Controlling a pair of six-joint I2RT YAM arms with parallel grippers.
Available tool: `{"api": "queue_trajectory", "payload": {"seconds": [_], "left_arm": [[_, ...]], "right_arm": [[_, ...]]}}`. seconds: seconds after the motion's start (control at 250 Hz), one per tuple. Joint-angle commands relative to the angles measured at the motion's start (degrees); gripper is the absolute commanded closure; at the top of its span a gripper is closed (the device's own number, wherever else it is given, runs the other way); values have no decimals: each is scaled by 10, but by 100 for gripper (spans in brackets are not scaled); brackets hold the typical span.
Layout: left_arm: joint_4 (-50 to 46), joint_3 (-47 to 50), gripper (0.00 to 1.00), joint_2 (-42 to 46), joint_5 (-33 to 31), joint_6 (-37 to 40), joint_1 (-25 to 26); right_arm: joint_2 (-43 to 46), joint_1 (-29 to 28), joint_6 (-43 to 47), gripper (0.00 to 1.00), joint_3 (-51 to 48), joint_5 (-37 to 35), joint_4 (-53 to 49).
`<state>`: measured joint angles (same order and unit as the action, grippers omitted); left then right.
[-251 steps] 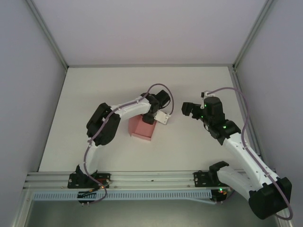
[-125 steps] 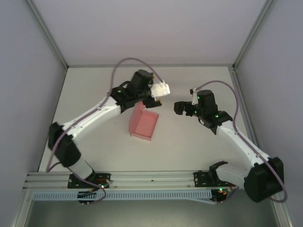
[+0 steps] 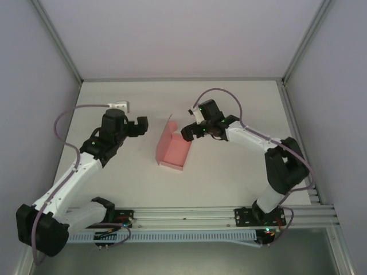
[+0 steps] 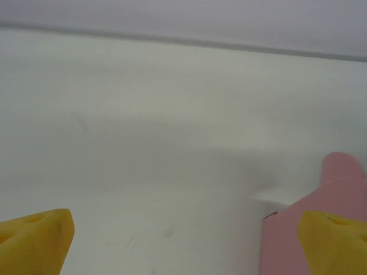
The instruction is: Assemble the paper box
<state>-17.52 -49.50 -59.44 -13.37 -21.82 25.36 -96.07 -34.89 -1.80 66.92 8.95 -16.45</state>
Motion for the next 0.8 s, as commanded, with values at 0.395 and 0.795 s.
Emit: {"api": "queue_trajectory", "payload": {"seconds": [0.395, 0.795], "left_arm": [[-20, 73, 0, 13, -19, -100, -8], [-19, 80, 0, 11, -30, -103, -11]], "right_arm": [[-164, -37, 72, 25, 100, 30, -24], [-188, -42, 39, 80, 101, 15, -15]]}}
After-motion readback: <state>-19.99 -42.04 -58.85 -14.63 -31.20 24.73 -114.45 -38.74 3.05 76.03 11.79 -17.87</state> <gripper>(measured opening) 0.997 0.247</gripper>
